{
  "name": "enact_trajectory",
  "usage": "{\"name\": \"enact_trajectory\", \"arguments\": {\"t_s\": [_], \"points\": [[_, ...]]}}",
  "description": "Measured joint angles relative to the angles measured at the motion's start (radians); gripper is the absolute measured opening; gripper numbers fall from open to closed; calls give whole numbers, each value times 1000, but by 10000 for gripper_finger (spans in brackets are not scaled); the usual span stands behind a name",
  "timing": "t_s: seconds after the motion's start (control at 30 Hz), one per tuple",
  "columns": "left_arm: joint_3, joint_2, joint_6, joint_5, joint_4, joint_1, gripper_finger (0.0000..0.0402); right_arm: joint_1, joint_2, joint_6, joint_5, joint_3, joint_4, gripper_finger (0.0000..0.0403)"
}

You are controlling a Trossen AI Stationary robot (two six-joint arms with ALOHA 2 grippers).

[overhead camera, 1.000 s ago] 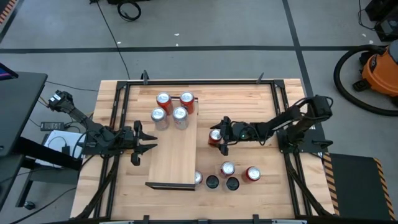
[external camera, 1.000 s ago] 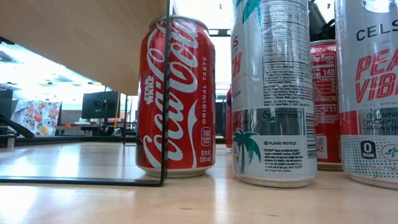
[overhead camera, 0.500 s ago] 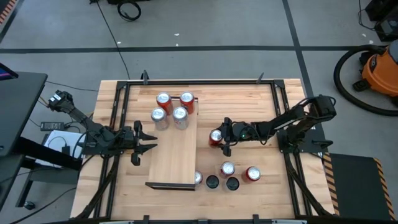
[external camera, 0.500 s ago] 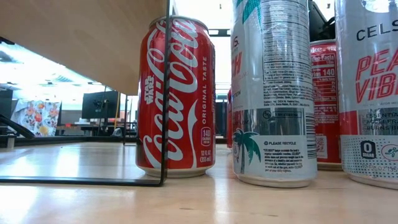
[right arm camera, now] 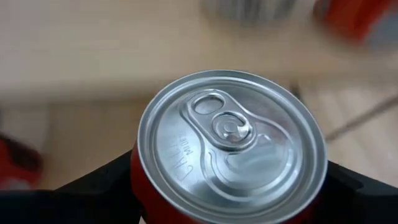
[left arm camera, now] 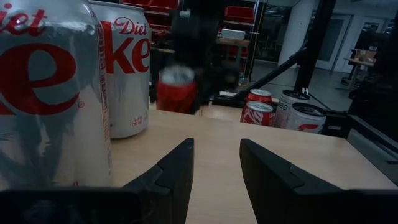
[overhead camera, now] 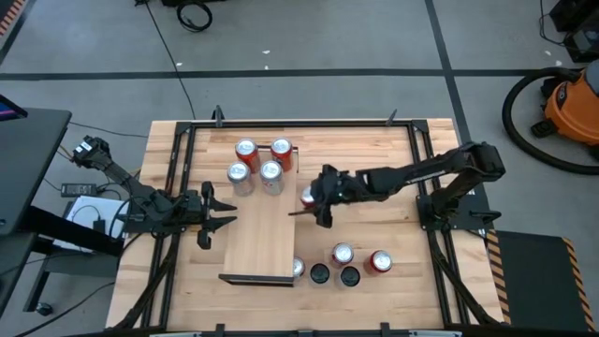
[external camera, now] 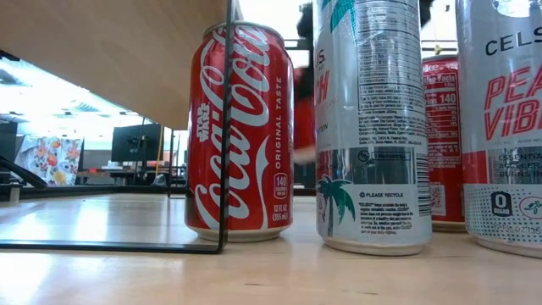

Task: Place canned beverage on shelf
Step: Put the top red black soda can on the shelf

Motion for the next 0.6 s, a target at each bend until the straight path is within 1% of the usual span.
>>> {"name": "enact_trajectory", "arguments": {"t_s": [0.3,0.43,0.6], "points": [[0,0,-17,0,-20,0,140,25,0,0,-4,289,-310,320],[0,0,-24,0,-20,0,140,43,0,-54,-26,349,-261,320],[0,0,-34,0,-19,0,140,52,28,-71,-79,342,-99,320]]}}
